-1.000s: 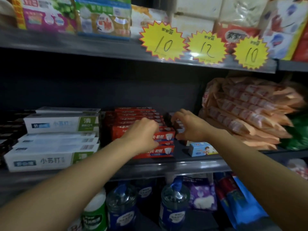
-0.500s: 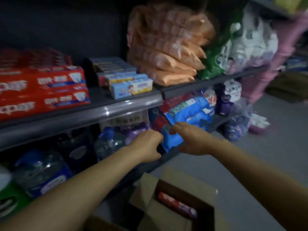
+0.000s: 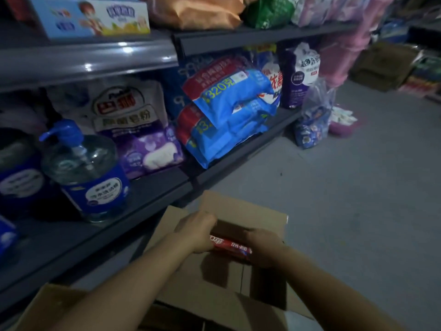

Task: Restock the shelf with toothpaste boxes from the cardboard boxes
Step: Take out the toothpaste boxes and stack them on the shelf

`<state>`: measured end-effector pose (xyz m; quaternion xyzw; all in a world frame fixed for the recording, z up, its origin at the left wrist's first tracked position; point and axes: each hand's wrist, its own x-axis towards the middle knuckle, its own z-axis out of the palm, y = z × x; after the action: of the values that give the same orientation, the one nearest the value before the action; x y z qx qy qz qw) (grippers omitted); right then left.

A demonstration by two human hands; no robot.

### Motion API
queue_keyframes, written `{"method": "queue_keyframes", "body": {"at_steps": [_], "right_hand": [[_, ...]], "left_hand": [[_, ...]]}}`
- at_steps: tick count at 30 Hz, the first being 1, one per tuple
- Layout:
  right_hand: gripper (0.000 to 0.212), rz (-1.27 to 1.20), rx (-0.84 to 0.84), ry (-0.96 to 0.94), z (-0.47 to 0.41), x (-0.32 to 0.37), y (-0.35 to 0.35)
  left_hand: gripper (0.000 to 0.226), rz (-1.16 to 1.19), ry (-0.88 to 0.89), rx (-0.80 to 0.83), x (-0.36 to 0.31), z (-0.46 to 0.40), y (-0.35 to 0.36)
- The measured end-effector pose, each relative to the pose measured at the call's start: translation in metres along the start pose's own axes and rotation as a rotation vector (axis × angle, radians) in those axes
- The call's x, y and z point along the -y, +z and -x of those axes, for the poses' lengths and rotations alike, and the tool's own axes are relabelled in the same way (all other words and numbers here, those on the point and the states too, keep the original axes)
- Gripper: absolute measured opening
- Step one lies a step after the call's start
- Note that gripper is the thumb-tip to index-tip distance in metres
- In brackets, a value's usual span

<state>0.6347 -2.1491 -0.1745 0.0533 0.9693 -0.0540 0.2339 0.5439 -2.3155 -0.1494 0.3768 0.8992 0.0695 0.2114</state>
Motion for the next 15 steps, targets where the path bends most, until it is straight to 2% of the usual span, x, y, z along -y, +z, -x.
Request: {"method": "queue_keyframes", "body": {"at_steps": [5,15], "right_hand": [[0.035,0.066,0.089,0.104,-0.038,0.001,0.044],[0.029,0.274,0.022,0.106,-0.067,0.015,0.077]], "left_hand": [[0.028,0.078,-0.029,0.056,0.012,-0.017,0.029],[0.035,0.154,-0.087,0.073,0.023,-0.026,0.058]]}}
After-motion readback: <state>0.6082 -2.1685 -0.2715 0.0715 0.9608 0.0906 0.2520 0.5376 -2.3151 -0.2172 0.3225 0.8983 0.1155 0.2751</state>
